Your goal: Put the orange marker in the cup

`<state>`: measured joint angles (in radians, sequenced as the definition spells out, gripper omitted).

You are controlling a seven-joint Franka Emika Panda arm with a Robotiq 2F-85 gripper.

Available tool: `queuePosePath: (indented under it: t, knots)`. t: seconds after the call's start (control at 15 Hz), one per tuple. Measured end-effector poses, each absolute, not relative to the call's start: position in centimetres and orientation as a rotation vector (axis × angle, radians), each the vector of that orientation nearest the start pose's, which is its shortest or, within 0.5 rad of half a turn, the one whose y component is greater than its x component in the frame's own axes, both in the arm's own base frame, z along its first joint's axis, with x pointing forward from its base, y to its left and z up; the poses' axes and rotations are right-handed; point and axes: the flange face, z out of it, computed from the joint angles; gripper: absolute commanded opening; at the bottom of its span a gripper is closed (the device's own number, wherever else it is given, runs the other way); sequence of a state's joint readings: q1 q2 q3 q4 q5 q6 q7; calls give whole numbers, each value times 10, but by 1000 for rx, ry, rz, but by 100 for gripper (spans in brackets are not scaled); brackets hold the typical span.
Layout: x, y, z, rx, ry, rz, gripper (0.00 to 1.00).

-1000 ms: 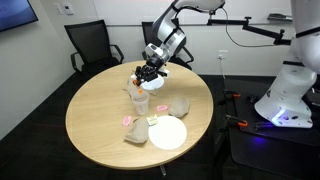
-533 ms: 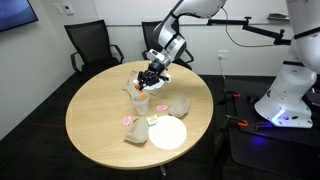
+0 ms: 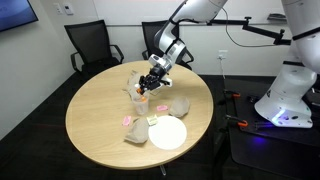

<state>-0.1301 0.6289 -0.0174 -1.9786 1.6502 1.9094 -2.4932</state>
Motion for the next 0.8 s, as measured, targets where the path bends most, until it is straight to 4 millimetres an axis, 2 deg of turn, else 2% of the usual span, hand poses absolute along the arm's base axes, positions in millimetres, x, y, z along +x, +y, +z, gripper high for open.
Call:
queuePosePath:
  t: [0.33,0.4,0.47,0.8]
  knots:
    - [587,-18,140,-1749,-1034,-1301,5]
    - [587,-19,139,-1750,-1037,-1312,29]
    - [587,-19,138,-1749,-1039,-1320,47]
    - [587,-17,137,-1745,-1048,-1331,83]
